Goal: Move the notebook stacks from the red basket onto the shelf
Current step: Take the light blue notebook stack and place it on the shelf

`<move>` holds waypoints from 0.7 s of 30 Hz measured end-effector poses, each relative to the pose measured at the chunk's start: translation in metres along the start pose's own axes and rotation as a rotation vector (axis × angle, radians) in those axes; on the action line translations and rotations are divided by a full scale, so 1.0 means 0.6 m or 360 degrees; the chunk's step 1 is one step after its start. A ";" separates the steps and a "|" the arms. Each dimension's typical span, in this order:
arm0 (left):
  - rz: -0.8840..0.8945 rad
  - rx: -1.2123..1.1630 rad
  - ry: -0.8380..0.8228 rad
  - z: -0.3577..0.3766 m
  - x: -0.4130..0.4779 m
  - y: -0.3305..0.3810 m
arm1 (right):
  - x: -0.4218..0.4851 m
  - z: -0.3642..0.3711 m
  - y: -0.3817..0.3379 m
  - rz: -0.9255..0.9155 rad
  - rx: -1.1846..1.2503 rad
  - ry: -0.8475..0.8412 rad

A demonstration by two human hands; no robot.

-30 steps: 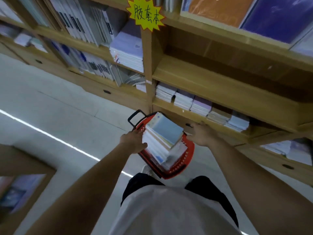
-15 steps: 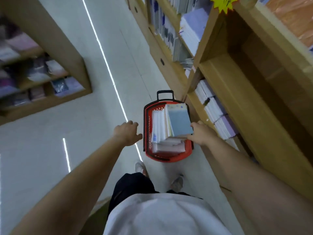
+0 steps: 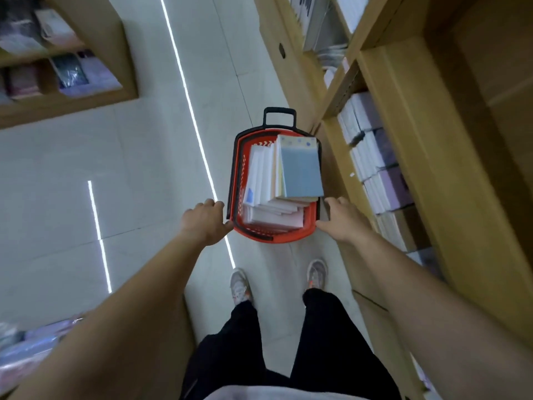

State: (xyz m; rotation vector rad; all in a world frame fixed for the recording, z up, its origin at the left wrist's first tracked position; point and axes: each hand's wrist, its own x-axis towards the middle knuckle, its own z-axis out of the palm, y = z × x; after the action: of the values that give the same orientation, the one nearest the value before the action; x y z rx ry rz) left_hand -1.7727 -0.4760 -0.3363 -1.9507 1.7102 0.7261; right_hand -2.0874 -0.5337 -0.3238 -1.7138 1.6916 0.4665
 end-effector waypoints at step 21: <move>0.0058 -0.0402 0.0379 0.301 0.481 0.191 | 0.572 0.291 0.159 -0.0092 0.0182 0.0327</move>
State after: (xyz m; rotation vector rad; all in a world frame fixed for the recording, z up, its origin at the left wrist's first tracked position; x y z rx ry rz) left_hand -1.8760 -0.5948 -0.6591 -2.2608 1.8725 0.7816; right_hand -2.1132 -0.6606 -0.6989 -1.7704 1.7693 0.1676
